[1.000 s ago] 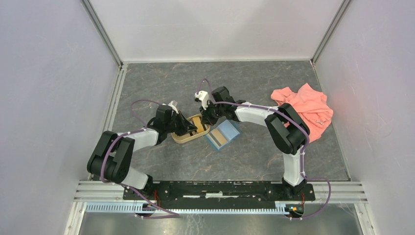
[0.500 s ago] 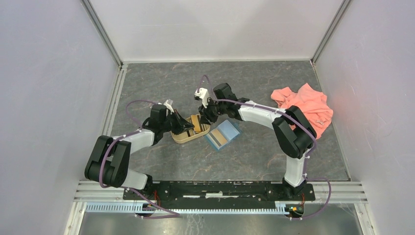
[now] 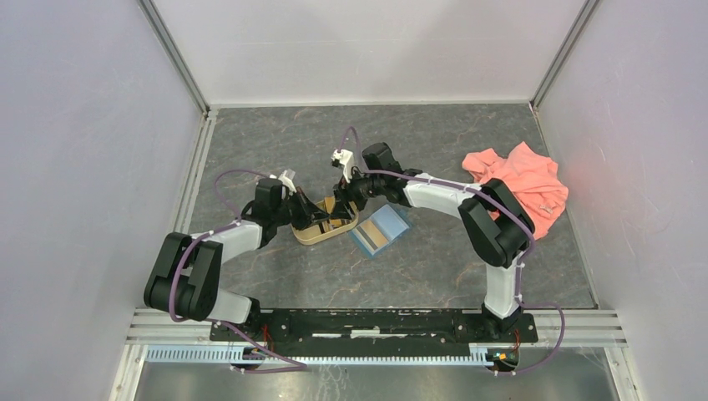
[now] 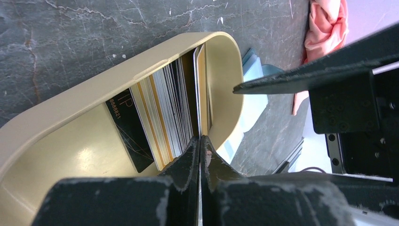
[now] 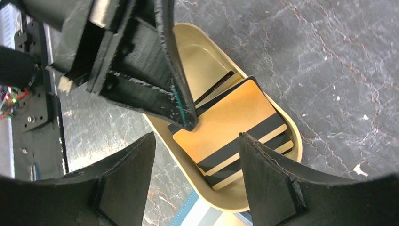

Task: Put the credit cards into the card holder
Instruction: Pick up the credit card from the storage box.

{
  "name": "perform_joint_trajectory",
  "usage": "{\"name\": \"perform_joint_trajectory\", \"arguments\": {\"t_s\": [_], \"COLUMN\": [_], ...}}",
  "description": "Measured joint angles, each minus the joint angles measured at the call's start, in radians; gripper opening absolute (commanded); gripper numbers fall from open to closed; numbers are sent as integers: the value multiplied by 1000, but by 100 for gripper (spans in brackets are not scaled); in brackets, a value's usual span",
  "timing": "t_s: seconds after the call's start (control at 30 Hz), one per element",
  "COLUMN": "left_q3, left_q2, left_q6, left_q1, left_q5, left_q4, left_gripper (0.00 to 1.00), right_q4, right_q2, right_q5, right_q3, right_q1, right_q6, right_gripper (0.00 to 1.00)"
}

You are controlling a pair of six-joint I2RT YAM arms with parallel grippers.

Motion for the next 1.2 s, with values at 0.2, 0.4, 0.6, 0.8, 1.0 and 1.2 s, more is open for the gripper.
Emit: {"name": "perform_joint_trajectory", "arguments": {"t_s": [0.2, 0.4, 0.6, 0.8, 1.0, 1.2], "left_q3": [-15, -39, -67, -98, -116, -121], "left_q2": [-6, -39, -77, -127, -140, -146], "left_q6": [60, 108, 143, 159, 159, 159], "left_q1": [3, 3, 3, 3, 3, 3], "left_q5": [10, 24, 25, 23, 23, 23], "left_q4": [14, 31, 45, 64, 83, 91], "left_gripper": [2, 2, 2, 2, 2, 2], "right_q4": [82, 122, 122, 122, 123, 129], "right_q2": [42, 47, 47, 47, 55, 83], "right_q5": [41, 117, 186, 208, 201, 195], "right_q3": [0, 0, 0, 0, 0, 0], "right_q1": [0, 0, -1, -1, -1, 0], "right_q6": [217, 376, 430, 456, 475, 491], "right_gripper": [73, 77, 78, 83, 84, 84]}}
